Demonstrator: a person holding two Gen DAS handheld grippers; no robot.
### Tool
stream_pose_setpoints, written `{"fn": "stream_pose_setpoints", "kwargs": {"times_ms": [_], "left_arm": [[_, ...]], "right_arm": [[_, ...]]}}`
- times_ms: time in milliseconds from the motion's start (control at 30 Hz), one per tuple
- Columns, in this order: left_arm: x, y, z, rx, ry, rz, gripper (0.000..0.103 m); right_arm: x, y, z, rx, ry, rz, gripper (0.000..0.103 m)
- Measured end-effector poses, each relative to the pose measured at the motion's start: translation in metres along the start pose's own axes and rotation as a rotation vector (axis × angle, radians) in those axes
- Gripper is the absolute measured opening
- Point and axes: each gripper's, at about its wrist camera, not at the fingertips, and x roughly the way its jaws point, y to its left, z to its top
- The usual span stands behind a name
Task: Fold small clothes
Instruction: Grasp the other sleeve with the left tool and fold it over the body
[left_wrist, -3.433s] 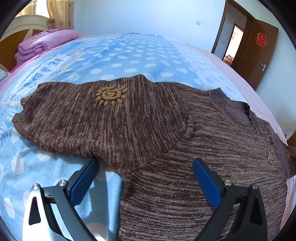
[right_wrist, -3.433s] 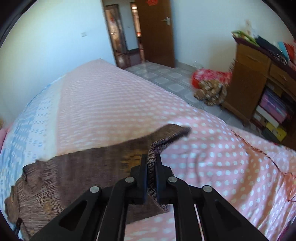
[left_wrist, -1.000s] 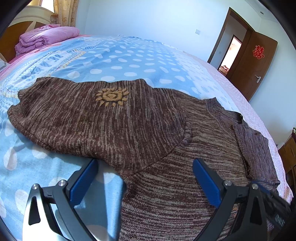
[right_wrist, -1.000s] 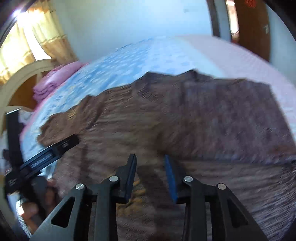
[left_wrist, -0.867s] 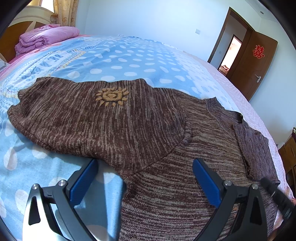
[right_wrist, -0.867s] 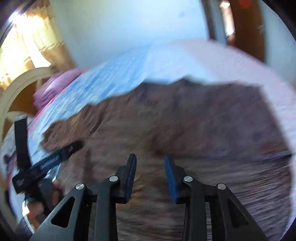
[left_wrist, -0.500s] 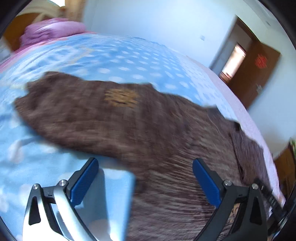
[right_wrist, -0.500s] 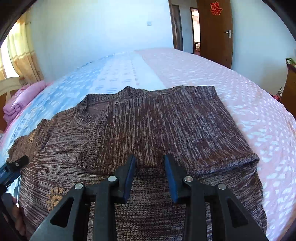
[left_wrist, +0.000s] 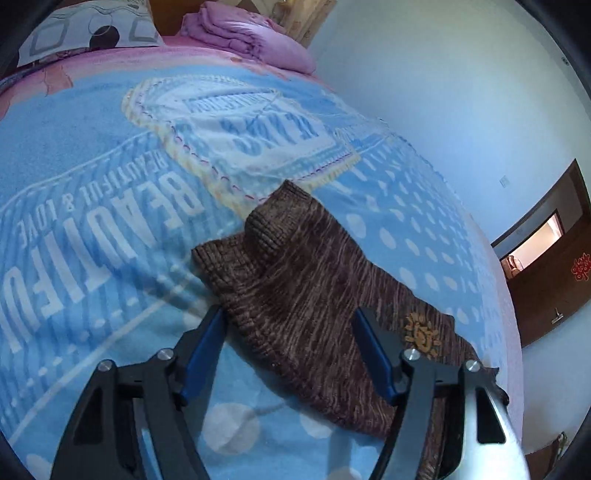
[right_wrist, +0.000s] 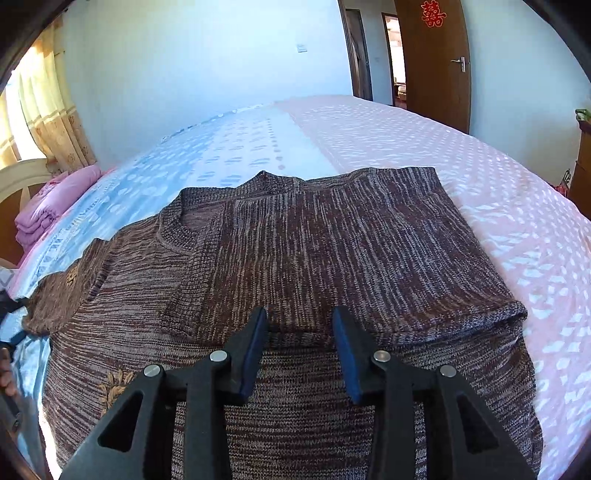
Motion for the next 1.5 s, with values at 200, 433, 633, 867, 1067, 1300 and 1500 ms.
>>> {"fn": "stream_pose_setpoints", "kwargs": {"times_ms": [200,433,633,867,1067,1300,1500], "left_arm": [[0.003,-0.012,-0.008,0.029,-0.053,0.053,0.056],[0.010,-0.007,-0.002,-0.002,-0.025,-0.029,0.009],[-0.011,-0.062,-0.002,0.163,-0.101,-0.067,0.008],[-0.053,-0.184,-0.078,0.531,-0.132,-0.289,0.008],[-0.033,-0.224,-0.158,0.679,0.032,-0.347,0.008],[-0.033,-0.208,-0.175,0.711,0.146,-0.305,0.055],[-0.058,-0.161,-0.144,0.595,-0.008,-0.233,0.086]], "right_arm": [[0.000,-0.001,-0.001,0.003,-0.001,0.004,0.040],[-0.001,-0.005,-0.002,0.024,-0.006,0.027,0.040],[-0.001,-0.007,-0.002,0.035,-0.010,0.040,0.040],[-0.001,-0.009,-0.003,0.041,-0.012,0.048,0.040],[-0.001,-0.009,-0.003,0.047,-0.013,0.055,0.040],[-0.001,-0.010,-0.003,0.049,-0.011,0.056,0.040],[0.002,-0.006,0.000,0.040,0.021,0.051,0.044]]}}
